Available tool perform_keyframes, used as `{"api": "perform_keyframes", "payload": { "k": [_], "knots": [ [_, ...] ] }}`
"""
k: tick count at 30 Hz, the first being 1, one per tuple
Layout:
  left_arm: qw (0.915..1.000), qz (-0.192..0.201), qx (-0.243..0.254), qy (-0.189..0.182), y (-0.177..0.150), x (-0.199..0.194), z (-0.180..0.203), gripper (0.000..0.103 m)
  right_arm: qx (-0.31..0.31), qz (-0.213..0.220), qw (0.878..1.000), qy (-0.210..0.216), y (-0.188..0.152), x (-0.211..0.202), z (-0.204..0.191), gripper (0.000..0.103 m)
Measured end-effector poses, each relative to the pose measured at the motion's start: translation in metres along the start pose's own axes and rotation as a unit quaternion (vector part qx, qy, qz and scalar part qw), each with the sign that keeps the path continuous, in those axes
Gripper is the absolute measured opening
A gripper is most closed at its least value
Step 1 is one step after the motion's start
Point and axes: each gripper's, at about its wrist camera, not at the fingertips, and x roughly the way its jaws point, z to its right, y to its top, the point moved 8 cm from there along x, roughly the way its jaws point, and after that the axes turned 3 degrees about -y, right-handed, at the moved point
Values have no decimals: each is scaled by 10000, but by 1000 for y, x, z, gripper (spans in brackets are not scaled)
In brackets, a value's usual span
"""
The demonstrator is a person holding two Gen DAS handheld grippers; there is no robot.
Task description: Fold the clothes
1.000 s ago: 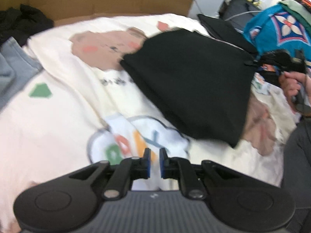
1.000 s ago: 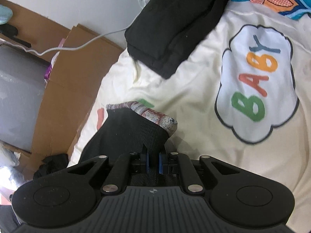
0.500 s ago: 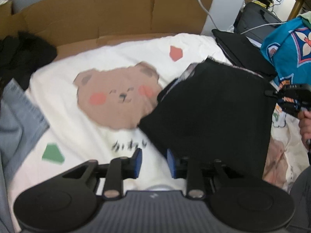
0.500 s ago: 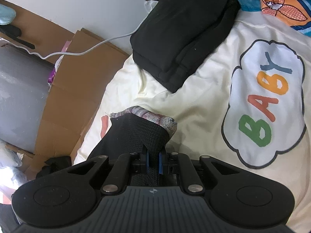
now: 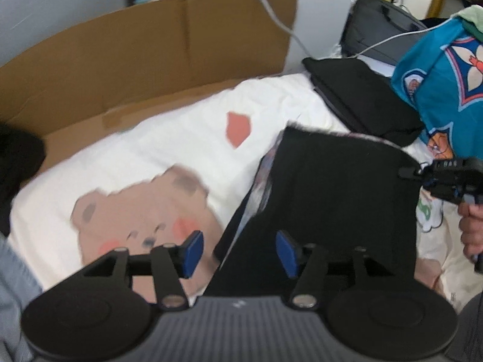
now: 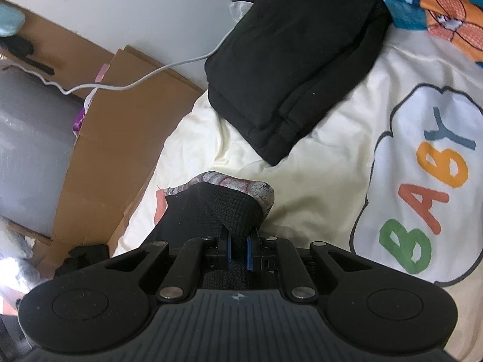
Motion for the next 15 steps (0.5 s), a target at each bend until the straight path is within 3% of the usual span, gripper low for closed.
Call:
{"api": "perform_keyframes", "payload": {
  "k": [8, 15],
  "knots": [
    [9992, -99, 247, -314, 22, 40, 14, 62, -168, 37, 9998, -41, 5, 4, -2, 8],
    [9975, -261, 377, -530, 13, 70, 18, 66, -113, 90, 9997, -176, 7, 13, 3, 8]
  ]
}}
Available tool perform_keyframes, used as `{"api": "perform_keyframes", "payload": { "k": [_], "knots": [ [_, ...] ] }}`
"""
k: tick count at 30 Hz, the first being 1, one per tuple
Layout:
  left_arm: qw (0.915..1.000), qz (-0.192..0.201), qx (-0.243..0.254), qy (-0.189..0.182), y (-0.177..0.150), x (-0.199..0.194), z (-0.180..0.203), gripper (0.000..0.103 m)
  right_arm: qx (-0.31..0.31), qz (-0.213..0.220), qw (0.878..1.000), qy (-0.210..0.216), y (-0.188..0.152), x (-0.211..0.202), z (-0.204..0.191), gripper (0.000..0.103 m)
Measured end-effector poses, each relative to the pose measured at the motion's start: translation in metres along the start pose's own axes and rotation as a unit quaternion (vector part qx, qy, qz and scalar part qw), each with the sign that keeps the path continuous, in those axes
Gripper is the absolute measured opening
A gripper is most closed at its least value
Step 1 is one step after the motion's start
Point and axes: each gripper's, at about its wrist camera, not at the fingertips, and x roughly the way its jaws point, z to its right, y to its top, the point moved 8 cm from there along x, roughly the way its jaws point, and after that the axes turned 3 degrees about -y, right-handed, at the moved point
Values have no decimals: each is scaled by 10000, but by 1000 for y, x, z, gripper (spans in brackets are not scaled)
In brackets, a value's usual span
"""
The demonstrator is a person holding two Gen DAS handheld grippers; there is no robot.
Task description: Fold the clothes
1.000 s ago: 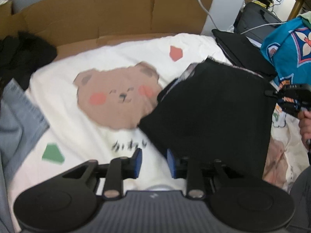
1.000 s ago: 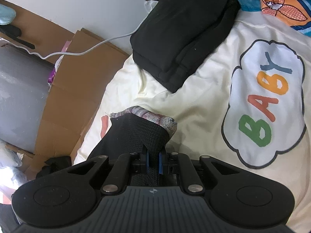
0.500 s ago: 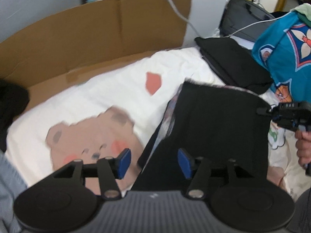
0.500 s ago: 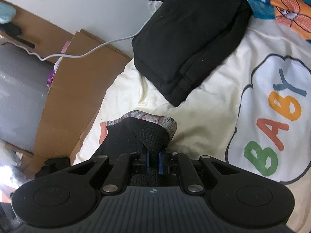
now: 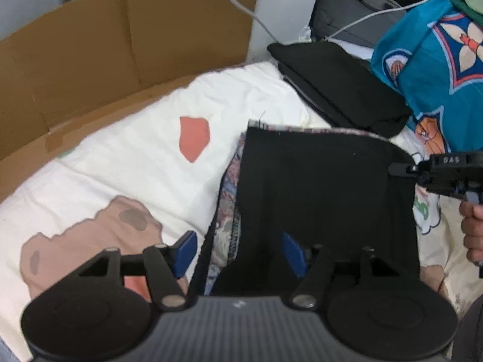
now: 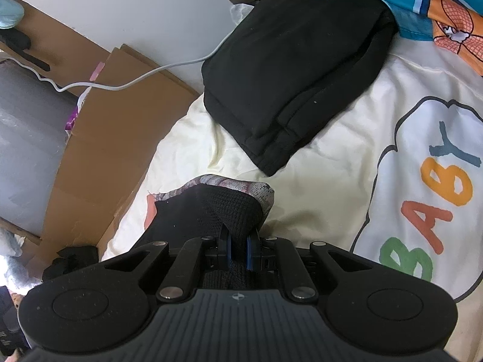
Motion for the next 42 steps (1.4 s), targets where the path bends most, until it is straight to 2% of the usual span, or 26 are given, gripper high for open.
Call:
{"api": "perform_keyframes", "payload": {
  "k": [5, 9, 10, 11, 13, 17, 19, 22, 26, 28, 31, 36, 42],
  "knots": [
    [9995, -90, -278, -133, -17, 16, -9, 65, 122, -109, 9998, -89, -3, 9, 7, 9],
    [9999, -31, -93, -26, -15, 13, -5, 58, 66, -279, 9995, -140, -7, 13, 8, 15],
    [10000, -35, -84, 15, -14, 11, -4, 57, 56, -310, 9994, -162, -8, 13, 9, 20],
    [9999, -40, -79, 55, -13, 10, -4, 55, 73, -343, 9992, -188, -9, 13, 11, 30],
    [9999, -36, -79, 110, -10, 6, -4, 53, 107, -408, 9988, -241, -11, 12, 14, 39],
    [9995, 108, -275, 66, -2, -6, -7, 48, 57, -556, 9977, -381, -24, 8, 23, 44],
    [9993, 156, -341, -46, 2, -10, -5, 49, -9, -611, 9974, -390, -31, 4, 25, 46],
    [9990, 199, -371, -145, 5, -13, -1, 56, -18, -734, 9967, -344, -40, -2, 27, 47],
    [9987, 141, -449, -194, 3, -5, 2, 63, 613, -886, 9942, 17, -47, -10, 35, 47],
    [9987, 83, -466, -175, 0, 1, 0, 65, 803, -957, 9922, 34, -52, -14, 40, 47],
    [9990, 12, -445, -26, -8, 8, -6, 62, 766, -932, 9927, 13, -55, -23, 40, 47],
    [9986, 84, -519, -115, -14, 8, -12, 56, 592, -839, 9947, -71, -57, -28, 37, 47],
    [9973, 246, -644, -243, 0, -4, -17, 51, 452, -682, 9966, 77, -51, -19, 29, 47]
  ]
}}
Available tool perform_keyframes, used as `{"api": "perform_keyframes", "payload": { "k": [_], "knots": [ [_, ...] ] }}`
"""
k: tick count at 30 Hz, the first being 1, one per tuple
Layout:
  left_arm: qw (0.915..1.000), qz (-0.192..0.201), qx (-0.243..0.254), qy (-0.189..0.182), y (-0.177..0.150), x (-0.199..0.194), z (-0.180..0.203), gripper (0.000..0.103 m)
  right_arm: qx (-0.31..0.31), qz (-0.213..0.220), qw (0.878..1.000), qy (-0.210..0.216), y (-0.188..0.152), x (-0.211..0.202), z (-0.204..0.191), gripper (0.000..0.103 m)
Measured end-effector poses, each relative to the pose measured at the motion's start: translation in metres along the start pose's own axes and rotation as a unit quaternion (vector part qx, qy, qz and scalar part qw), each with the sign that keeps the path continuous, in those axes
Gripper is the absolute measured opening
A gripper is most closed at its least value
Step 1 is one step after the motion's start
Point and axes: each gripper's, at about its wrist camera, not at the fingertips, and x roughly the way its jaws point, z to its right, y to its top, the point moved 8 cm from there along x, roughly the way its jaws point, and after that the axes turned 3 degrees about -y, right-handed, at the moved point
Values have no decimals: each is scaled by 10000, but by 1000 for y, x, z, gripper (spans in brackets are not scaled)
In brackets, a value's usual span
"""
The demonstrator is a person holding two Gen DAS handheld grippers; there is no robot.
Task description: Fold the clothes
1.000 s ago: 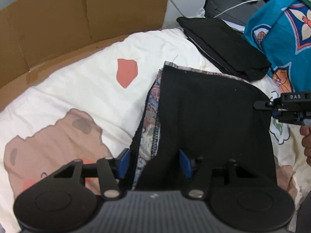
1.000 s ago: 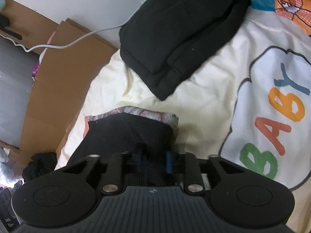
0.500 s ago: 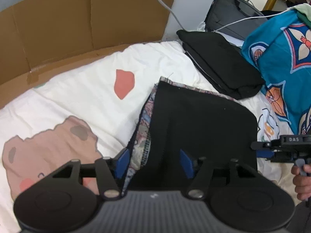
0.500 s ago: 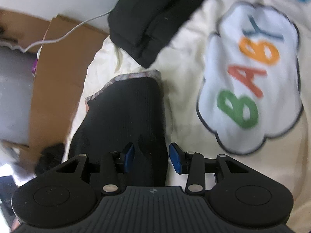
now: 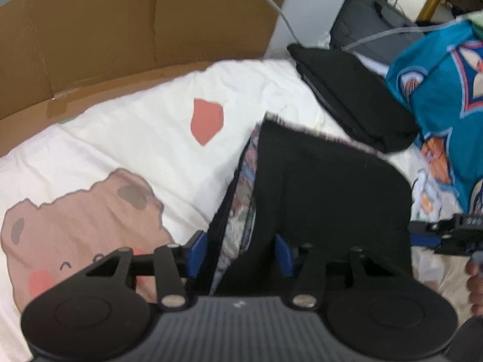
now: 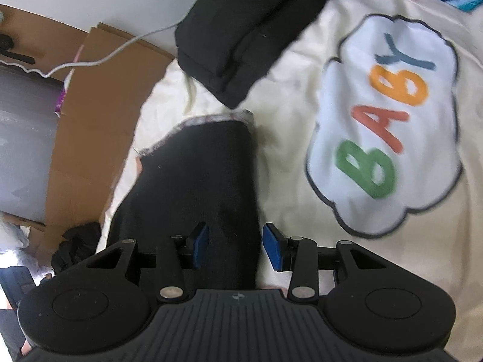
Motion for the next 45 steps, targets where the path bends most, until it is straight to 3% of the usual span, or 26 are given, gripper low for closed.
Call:
{"api": "perform_keyframes", "payload": {
  "k": [3, 6, 8, 10, 12, 15, 17, 20, 27, 29, 32, 36, 38, 40, 43, 45],
  "knots": [
    [9999, 19, -81, -58, 7, -1, 0, 61, 16, -28, 10000, 26, 2, 10, -2, 47],
    [9997, -59, -194, -113, 8, 5, 1, 64, 14, -136, 9999, -18, 0, 19, -1, 50],
    [9995, -103, -251, -151, 8, 11, 3, 68, 96, -145, 9998, 123, 1, 22, -3, 62],
    [9996, -122, -163, -180, 8, 18, 8, 68, 165, -150, 9995, 228, 2, 24, -3, 65],
    [9999, -112, 70, -44, 7, 23, 11, 57, 132, -151, 9995, 224, 1, 26, -4, 65],
    [9993, -90, 350, 107, 6, 27, 13, 36, -14, -135, 9998, 133, 1, 27, -7, 49],
    [9987, -73, 489, 90, 6, 25, 16, 32, -78, -114, 9999, 43, 0, 25, -6, 31],
    [9994, -61, 347, 16, 8, 22, 10, 24, -60, -57, 9999, 75, -1, 17, -3, 16],
    [9999, -55, 118, -46, 10, 17, 4, 22, 89, -22, 9997, 213, -1, 10, 0, 21],
    [9999, -62, 136, -35, 10, 17, 4, 22, 213, -112, 9995, 198, -1, 17, 4, 38],
    [9999, -83, 104, -37, 8, 20, 2, 23, 276, -260, 9990, 223, -3, 28, 5, 46],
    [9999, -104, 61, -21, 6, 24, 0, 25, 212, -283, 9991, 248, -4, 35, 2, 45],
    [9999, -109, 83, -6, 5, 24, 0, 26, 114, -216, 9994, 262, -4, 31, -1, 25],
    [9999, -115, 97, 7, 5, 23, 1, 26, -22, -108, 9994, 314, -3, 24, -7, 16],
    [9999, -123, 95, 28, 5, 23, 0, 26, -158, 127, 9979, 622, 0, 13, -15, 14],
    [9999, -127, 94, 32, 5, 23, 1, 26, -74, 40, 9985, 541, 0, 20, -10, 17]
  ]
}}
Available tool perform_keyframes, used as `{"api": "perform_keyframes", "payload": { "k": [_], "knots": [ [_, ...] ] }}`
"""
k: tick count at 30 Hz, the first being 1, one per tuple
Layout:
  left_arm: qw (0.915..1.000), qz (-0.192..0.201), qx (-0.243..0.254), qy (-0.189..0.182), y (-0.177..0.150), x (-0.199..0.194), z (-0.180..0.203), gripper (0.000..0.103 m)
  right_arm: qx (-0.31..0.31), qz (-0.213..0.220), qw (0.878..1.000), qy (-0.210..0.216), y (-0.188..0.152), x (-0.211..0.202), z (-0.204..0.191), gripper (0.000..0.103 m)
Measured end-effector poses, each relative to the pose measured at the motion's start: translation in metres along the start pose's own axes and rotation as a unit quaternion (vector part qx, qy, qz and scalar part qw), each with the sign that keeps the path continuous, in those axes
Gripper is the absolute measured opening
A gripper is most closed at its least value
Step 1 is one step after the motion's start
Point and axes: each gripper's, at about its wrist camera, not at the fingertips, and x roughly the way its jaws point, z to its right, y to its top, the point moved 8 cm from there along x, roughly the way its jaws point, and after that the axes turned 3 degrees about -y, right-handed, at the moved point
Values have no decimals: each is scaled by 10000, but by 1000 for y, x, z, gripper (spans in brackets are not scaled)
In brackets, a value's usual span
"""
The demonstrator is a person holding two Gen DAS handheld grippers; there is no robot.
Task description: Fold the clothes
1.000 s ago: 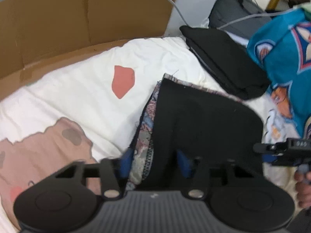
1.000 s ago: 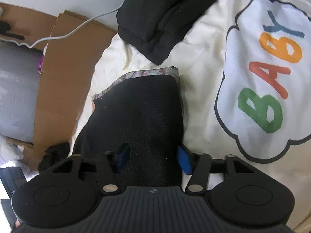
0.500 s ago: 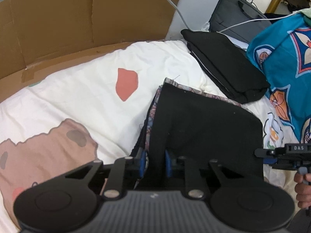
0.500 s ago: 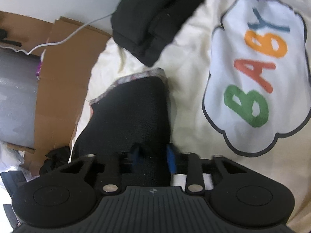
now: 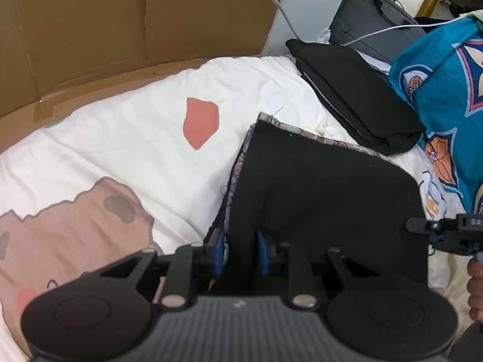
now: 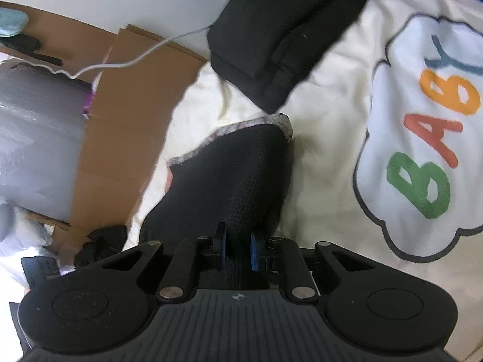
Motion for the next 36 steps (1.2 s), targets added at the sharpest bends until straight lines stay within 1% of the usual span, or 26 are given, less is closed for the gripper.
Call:
{"api": "perform_keyframes", "payload": {
  "k": [1, 3, 6, 8, 9, 10, 11, 13, 16, 19, 21, 22, 24, 25, 27, 28, 31, 36],
  "knots": [
    [10000, 0, 4, 5, 0, 0, 0, 27, 71, -84, 9999, -91, -1, 5, 5, 17],
    [10000, 5, 9, 12, -1, 0, 1, 27, 283, -255, 9991, -167, -3, 13, 14, 22],
    [10000, 9, 1, -5, -1, 0, -1, 28, 401, -310, 9986, -134, -4, 17, 17, 31],
    [10000, 8, -8, -11, -1, 0, -1, 28, 414, -297, 9986, -104, -3, 18, 16, 34],
    [10000, 6, -14, -13, -1, 0, -1, 28, 421, -291, 9986, -90, -3, 19, 15, 33],
    [10000, 4, -12, -11, -1, 0, -1, 28, 362, -251, 9990, -54, -2, 17, 13, 26],
    [10000, 0, 4, -7, -1, -1, -1, 28, 303, -211, 9993, -19, -2, 16, 10, 15],
    [10000, -15, 71, 10, -1, -1, 0, 29, 185, -131, 9997, 52, -1, 13, 4, 12],
    [10000, -39, 90, 6, 0, -2, -1, 29, 87, -7, 9995, 296, 2, 6, -7, 12],
    [10000, -45, 82, -8, 0, -1, -2, 29, 146, -116, 9996, 216, 0, 11, -5, 16],
    [10000, -41, 79, -13, -1, -1, -1, 30, 271, -320, 9989, 197, -4, 18, 0, 27],
    [10000, -40, 76, -16, -1, 0, -2, 30, 273, -432, 9985, 182, -8, 21, 0, 35],
    [10000, -42, 57, -25, -1, 0, -2, 30, 125, -520, 9986, 59, -13, 25, -1, 35],
    [10000, -43, 49, -25, -1, -1, -2, 30, 98, -514, 9986, 43, -13, 26, -2, 35],
    [10000, -46, 44, -25, 0, -1, -2, 30, 88, -482, 9988, 67, -11, 25, -4, 24],
    [10000, -48, 37, -28, 0, -1, -2, 30, 64, -462, 9989, 77, -10, 25, -4, 16],
    [10000, -36, -23, -69, 1, -3, -4, 31, -43, -339, 9994, 94, -8, 20, -8, 13],
    [9997, 91, -120, -188, 8, -15, -10, 30, 124, -262, 9995, 104, -3, 14, -3, 13]
  ]
}}
